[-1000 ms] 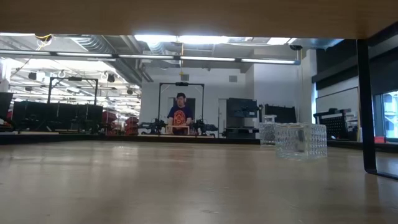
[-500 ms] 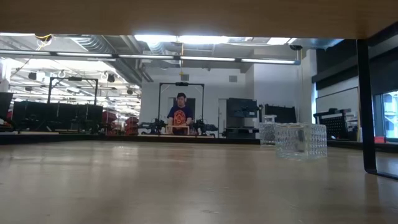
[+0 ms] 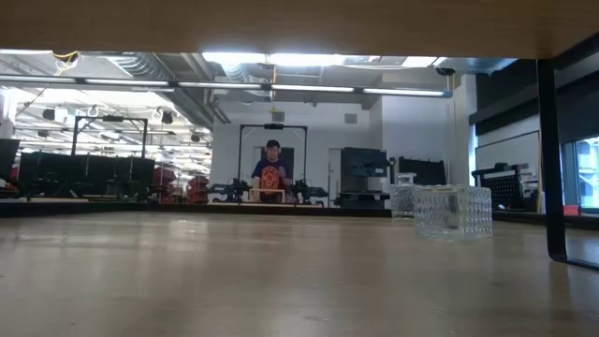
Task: Sort vases onto shelf
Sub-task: Put the transparent vase on the shelf, then put the transparent vase on the shelf aligned with the other transparent vase
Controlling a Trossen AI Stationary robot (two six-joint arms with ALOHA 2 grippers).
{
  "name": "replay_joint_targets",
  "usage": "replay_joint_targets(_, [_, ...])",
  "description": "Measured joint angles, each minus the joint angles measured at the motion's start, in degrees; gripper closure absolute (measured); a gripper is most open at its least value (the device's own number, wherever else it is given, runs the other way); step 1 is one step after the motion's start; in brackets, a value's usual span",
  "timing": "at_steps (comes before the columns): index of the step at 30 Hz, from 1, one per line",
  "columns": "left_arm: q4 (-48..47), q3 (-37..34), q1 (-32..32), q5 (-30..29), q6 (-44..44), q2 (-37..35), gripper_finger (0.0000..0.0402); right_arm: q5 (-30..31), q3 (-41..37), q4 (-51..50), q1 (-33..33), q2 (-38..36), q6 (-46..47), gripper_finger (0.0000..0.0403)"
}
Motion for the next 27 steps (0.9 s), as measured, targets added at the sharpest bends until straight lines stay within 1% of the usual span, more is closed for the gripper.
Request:
replay_joint_targets(3, [-0.04,-1.42,-0.02,0.15,0.00,0.00,0.0289,-0.02,0.00,0.01,0.01,0.00,0.00,0.0236])
replay_joint_targets(8, [2.85,-3.85,-0.02,3.50,-0.34,0.07,0.0289,-0.07,0.00,0.01,0.00,0.00,-0.01,0.0236])
replay_joint_targets(12, [3.73,-3.94,0.13,3.41,-0.35,0.07,0.0289,-0.63,0.00,0.01,0.01,0.00,-0.01,0.0236])
replay_joint_targets(20, [3.69,-3.94,1.18,1.76,1.39,0.07,0.0289,-0.66,0.00,0.01,0.01,0.01,-0.02,0.0236])
replay_joint_targets(24, [3.74,-3.94,3.42,1.12,1.51,-0.96,0.0289,-0.07,0.00,0.42,0.01,0.02,-0.05,0.0236])
replay_joint_targets(27, [3.71,-2.66,5.42,-1.44,1.90,-2.67,0.0289,-0.02,0.00,1.76,-0.02,0.02,-0.60,0.0236])
